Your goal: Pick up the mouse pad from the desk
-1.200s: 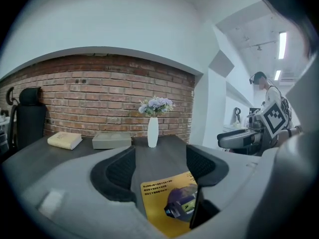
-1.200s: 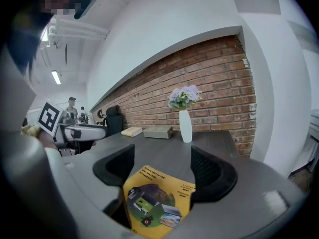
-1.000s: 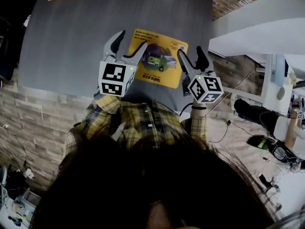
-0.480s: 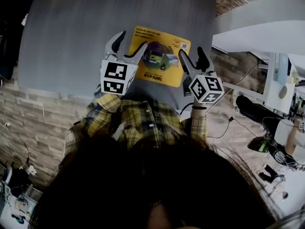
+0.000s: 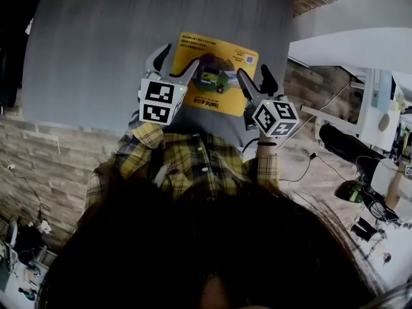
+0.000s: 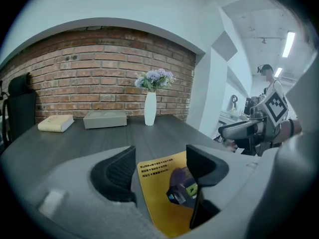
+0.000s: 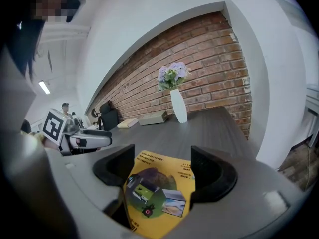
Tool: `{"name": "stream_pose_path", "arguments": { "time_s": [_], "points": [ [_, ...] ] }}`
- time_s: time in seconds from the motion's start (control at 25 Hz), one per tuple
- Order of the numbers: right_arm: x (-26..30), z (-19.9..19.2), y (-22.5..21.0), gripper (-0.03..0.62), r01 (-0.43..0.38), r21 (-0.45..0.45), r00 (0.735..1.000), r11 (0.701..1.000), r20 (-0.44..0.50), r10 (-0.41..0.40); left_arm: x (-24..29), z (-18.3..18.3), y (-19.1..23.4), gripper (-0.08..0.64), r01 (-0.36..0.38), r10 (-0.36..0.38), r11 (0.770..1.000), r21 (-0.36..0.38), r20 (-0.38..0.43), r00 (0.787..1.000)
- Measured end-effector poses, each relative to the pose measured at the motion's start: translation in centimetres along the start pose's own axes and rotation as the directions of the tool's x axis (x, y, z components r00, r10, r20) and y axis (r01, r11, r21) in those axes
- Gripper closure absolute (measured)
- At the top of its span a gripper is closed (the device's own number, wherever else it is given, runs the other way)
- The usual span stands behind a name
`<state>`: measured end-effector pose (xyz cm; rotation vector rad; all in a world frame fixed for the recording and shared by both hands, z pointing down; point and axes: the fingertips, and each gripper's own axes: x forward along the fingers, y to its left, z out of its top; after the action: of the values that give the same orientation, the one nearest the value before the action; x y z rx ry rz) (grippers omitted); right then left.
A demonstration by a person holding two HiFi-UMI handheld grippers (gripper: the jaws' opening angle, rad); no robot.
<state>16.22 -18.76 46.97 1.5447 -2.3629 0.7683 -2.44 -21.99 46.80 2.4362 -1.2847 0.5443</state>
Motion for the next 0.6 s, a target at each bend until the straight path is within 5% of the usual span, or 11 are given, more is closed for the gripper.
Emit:
{"name": "stream_pose_path", "arguments": {
  "time_s": [0.6],
  "points": [
    [1.9, -4.9, -1.4, 0.262, -0.002, 0.080, 0.993, 0.997, -0.119, 0.012, 3.2, -6.0, 0.7, 0.247, 0.003, -0.007, 1.000, -0.022, -0.152, 0.988]
  ]
}}
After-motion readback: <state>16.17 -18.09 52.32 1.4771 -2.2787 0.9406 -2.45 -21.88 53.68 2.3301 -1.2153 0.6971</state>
